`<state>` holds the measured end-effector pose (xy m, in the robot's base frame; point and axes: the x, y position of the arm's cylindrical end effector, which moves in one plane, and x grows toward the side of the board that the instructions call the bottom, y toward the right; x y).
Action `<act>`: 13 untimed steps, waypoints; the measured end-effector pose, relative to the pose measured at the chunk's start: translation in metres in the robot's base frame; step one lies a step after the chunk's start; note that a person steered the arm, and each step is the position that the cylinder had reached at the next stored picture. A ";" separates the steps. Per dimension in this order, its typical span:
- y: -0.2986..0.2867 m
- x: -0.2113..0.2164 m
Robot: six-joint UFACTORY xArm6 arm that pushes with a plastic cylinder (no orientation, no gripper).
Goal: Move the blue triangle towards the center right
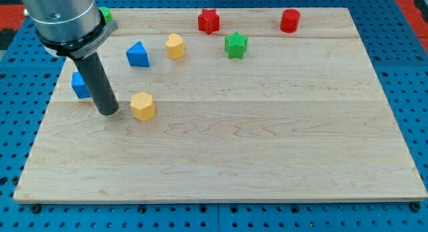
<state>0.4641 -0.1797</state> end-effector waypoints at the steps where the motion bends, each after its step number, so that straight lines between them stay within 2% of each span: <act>1: 0.010 0.001; 2: 0.055 -0.045; 4: -0.022 -0.120; 5: 0.011 -0.135; 6: 0.019 -0.140; 7: 0.055 -0.116; 9: 0.208 -0.062; 11: 0.213 -0.033; 12: 0.197 -0.059; 13: 0.218 -0.062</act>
<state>0.4019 0.0387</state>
